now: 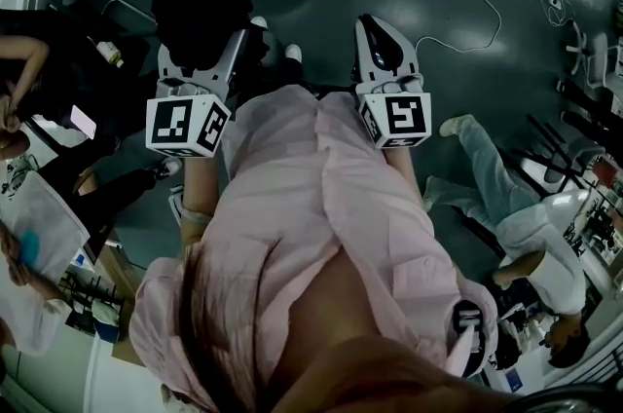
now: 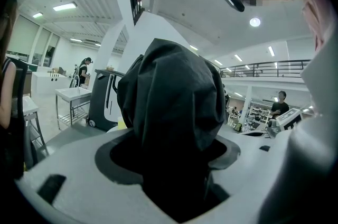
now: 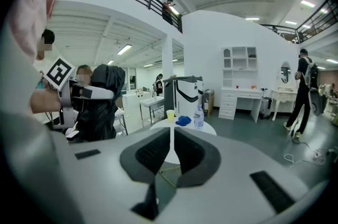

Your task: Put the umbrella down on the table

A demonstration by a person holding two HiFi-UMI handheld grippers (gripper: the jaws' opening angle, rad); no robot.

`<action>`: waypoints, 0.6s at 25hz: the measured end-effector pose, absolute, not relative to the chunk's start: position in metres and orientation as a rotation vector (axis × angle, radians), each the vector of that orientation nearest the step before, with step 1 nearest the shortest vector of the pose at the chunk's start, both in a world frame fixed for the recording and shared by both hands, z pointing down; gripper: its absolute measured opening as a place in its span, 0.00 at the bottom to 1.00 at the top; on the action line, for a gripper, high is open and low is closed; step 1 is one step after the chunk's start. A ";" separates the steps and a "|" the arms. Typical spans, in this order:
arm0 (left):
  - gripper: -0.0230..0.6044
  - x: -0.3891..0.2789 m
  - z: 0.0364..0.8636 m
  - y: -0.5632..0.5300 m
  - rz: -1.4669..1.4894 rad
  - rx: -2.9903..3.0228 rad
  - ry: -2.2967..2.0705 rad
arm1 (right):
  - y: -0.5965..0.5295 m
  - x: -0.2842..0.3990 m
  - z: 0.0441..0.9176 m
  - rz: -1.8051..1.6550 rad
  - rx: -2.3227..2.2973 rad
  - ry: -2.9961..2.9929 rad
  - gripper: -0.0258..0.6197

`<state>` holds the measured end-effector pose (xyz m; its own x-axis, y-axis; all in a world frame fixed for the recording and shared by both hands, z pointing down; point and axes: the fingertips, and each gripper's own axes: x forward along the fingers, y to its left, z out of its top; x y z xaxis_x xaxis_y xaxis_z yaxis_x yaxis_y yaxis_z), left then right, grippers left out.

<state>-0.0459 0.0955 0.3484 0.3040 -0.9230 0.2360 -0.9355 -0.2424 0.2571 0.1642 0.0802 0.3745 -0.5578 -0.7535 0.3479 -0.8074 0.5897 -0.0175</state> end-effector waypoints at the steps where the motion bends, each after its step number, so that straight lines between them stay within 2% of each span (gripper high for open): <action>1: 0.57 -0.048 0.350 0.091 0.046 2.228 -1.667 | 0.076 0.162 0.376 0.253 1.276 -2.514 0.10; 15: 0.57 -0.122 0.361 0.002 0.050 2.225 -1.604 | -0.004 0.096 0.367 0.240 1.324 -2.445 0.10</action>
